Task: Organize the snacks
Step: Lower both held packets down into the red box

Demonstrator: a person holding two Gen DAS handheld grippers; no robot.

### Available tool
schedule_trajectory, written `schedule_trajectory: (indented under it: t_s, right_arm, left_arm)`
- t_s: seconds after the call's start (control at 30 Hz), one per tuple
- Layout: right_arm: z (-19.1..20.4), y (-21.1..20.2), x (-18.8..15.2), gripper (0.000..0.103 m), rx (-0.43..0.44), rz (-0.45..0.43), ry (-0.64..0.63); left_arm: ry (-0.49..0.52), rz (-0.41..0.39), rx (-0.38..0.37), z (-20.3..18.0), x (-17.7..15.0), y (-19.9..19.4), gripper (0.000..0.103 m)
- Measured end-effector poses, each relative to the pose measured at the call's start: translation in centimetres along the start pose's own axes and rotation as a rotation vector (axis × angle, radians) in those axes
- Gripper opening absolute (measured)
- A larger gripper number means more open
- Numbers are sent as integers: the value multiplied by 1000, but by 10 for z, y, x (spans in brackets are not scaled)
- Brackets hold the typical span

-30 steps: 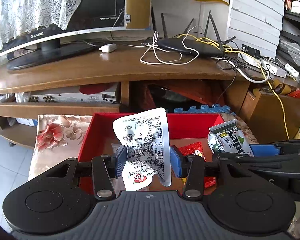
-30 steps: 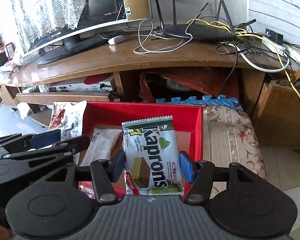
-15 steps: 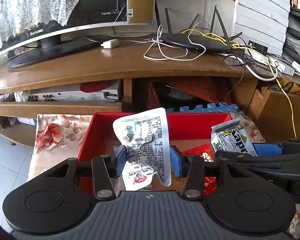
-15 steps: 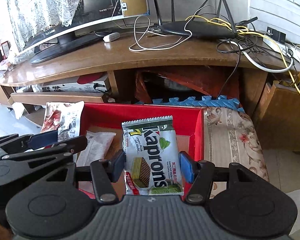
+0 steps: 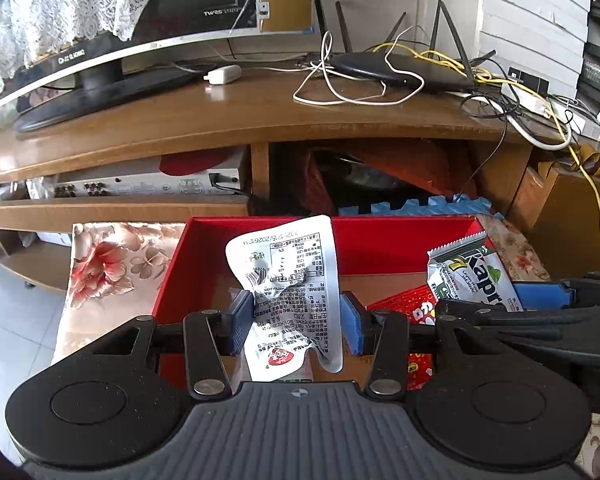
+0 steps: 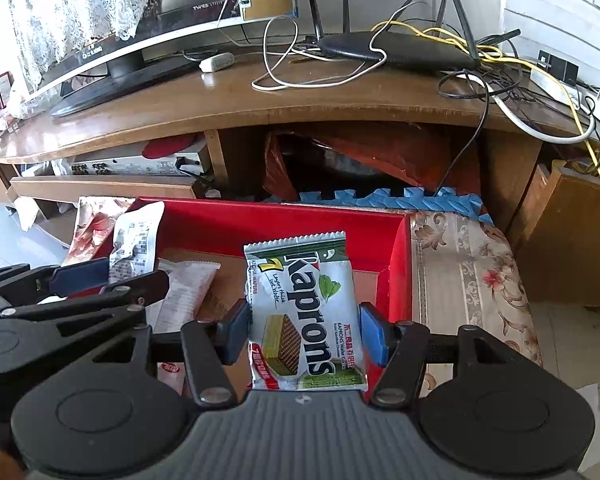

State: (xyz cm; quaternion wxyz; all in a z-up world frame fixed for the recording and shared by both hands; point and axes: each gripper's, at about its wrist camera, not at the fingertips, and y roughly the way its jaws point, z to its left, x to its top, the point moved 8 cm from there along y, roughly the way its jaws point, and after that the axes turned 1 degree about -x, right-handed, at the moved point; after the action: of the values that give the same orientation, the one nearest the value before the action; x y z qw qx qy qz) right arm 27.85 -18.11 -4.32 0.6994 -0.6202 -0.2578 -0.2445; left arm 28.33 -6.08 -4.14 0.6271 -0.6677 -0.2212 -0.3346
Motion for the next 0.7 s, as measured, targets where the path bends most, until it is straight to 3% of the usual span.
schedule_trajectory:
  t_s: [0.7]
  right_arm:
    - [1, 30, -9, 64, -3, 43, -17]
  left_arm:
    - [11, 54, 28, 3, -10, 25, 53]
